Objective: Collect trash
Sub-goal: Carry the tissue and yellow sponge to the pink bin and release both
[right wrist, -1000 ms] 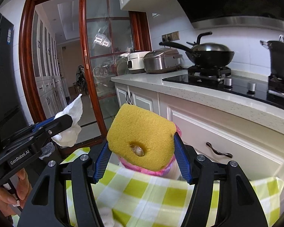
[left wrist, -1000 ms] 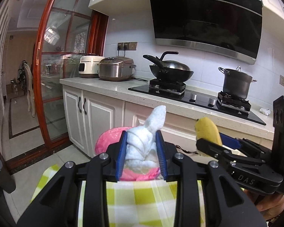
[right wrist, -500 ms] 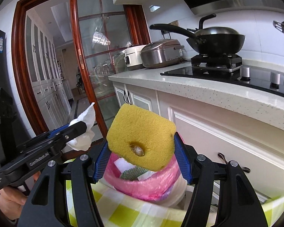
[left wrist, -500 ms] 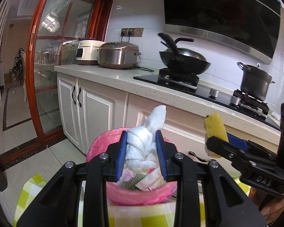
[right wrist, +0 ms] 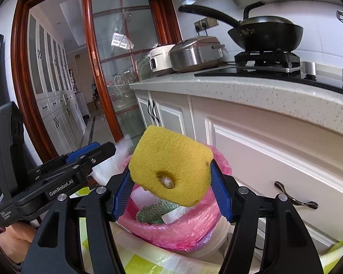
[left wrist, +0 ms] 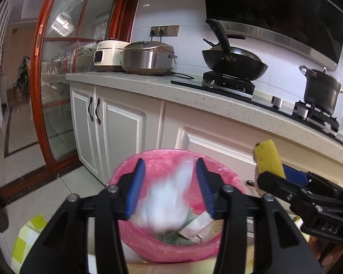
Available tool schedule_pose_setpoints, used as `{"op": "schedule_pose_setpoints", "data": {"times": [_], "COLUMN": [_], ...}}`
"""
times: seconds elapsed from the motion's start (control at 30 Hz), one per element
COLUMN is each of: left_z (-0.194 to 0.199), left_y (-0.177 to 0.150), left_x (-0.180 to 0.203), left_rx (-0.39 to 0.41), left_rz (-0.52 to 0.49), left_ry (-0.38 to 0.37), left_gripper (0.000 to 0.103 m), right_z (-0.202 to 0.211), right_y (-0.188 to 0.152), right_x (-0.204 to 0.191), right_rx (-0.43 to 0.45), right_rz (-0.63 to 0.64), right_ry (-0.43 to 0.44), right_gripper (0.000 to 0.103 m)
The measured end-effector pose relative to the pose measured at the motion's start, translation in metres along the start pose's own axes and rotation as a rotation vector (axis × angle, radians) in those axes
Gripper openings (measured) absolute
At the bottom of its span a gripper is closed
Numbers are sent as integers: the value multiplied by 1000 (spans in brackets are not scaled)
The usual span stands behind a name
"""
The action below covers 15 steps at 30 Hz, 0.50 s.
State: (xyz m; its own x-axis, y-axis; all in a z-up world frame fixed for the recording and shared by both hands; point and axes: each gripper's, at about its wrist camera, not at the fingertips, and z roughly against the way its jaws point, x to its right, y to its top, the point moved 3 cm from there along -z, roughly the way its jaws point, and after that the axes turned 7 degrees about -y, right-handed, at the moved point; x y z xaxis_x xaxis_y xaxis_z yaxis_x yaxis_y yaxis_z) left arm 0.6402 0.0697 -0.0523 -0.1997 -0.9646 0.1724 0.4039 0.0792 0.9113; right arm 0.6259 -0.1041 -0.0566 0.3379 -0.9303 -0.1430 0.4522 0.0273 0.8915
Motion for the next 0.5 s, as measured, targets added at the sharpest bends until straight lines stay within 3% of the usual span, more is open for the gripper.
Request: {"op": "schedule_pose_setpoints", "data": {"times": [0.2, 0.5], "left_z": [4, 45], "left_y": [0, 2], "left_x": [-10, -45], "left_rx": [20, 73], "left_rz": [12, 44], "left_ry": [23, 95], "left_gripper": [55, 59], "right_z": [-7, -32], "right_y": [-2, -21], "right_x": [-3, -27], "right_rx": [-13, -73], "right_rz": [-5, -7], "right_ry": [11, 56], "right_gripper": [61, 67]}}
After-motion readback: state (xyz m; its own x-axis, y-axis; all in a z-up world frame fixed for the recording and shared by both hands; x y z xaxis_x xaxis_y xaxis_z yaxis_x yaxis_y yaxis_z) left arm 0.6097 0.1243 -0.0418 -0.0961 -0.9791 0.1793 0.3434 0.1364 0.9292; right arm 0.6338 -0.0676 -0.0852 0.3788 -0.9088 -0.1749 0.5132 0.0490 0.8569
